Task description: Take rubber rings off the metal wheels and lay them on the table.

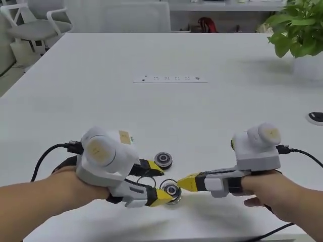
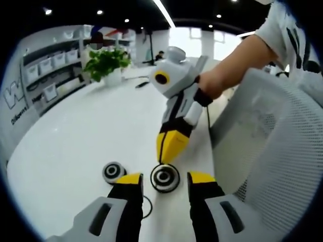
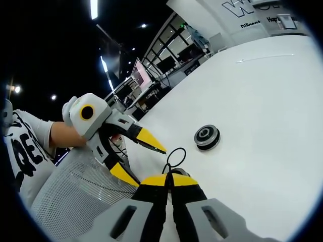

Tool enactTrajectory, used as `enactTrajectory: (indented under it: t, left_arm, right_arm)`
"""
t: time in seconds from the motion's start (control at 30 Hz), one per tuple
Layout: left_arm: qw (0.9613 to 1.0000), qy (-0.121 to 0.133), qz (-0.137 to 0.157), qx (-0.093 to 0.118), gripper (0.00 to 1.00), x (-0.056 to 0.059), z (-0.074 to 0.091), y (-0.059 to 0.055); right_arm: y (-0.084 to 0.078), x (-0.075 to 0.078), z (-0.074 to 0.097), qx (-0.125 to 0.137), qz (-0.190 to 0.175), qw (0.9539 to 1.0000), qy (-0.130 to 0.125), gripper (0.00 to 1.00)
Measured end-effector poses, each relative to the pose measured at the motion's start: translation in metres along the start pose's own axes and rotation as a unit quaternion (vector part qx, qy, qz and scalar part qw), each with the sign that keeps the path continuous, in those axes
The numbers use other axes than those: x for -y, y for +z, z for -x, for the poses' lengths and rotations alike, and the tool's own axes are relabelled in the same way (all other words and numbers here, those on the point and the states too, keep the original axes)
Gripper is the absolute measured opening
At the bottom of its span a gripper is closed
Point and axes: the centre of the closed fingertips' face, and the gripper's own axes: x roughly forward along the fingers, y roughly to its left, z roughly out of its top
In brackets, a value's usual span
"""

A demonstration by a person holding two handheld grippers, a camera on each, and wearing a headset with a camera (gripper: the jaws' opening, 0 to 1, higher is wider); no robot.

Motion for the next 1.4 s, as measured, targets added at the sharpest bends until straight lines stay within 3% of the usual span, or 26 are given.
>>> enactTrajectory:
  t: [0.23, 0.53, 0.8, 1.4]
  left_arm:
    - [0.9999, -0.006, 0.007, 0.008, 0.43, 0.003, 0.007, 0.001]
    - [0.9995, 0.002, 0.022, 0.022, 0.54, -0.003, 0.022, 0.005]
    - [0.9984, 0.010, 0.044, 0.033, 0.60, -0.010, 0.036, 0.000]
    - [0.9974, 0.028, 0.057, 0.033, 0.70, -0.017, 0.063, -0.012]
  right_arm:
    - [0.002, -0.004, 0.001, -0.002, 0.003, 1.0000, 0.006, 0.00]
    - [0.005, -0.009, 0.001, -0.004, 0.007, 0.9999, 0.011, 0.00]
    - [0.012, -0.015, -0.003, -0.001, 0.011, 0.9997, 0.020, 0.00]
    - [0.024, -0.019, -0.017, -0.008, 0.021, 0.9994, 0.025, 0.00]
